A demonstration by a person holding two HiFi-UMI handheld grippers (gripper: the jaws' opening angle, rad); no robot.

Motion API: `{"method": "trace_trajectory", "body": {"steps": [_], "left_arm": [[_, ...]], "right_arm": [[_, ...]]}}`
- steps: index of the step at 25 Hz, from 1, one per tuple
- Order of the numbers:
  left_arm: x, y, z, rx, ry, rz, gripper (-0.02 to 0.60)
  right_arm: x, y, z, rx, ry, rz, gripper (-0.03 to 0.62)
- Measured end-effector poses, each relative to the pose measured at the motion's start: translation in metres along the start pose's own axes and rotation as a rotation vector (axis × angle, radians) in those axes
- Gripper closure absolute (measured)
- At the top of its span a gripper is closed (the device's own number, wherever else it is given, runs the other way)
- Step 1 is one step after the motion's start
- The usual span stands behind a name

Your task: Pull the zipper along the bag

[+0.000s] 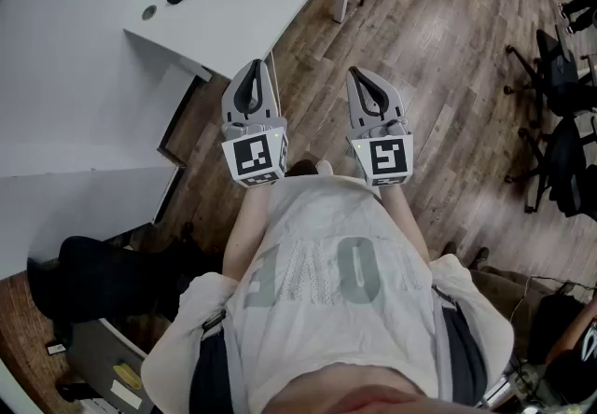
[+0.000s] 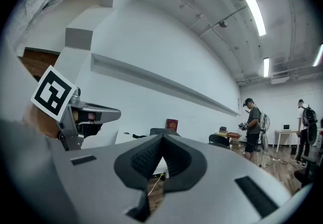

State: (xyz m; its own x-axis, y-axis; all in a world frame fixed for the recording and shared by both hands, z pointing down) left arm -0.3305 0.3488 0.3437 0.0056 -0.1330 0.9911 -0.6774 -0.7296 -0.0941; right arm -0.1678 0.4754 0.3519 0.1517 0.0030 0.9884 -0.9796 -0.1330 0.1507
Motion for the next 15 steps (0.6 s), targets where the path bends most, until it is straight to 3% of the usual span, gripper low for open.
{"method": "trace_trajectory", "body": {"steps": [15], "left_arm": [[0.001,0.011,-0.006,-0.007,0.002,0.003,0.555]], "right_arm": [[0.001,0.000,0.002,0.023,-0.016,0.056,0.568]]}}
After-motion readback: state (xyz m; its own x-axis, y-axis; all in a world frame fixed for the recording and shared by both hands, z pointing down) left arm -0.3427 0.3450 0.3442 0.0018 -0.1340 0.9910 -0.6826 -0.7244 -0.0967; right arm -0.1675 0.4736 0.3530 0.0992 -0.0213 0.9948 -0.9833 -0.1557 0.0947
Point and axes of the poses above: the fingertips, and each gripper's own axes: z forward along the fingers, y to its left, x out of its underside, the point moved 8 cm from there along -z, backward along the fingers, and after that the axes turned 3 degrees about -y, right-handed, at the moved point
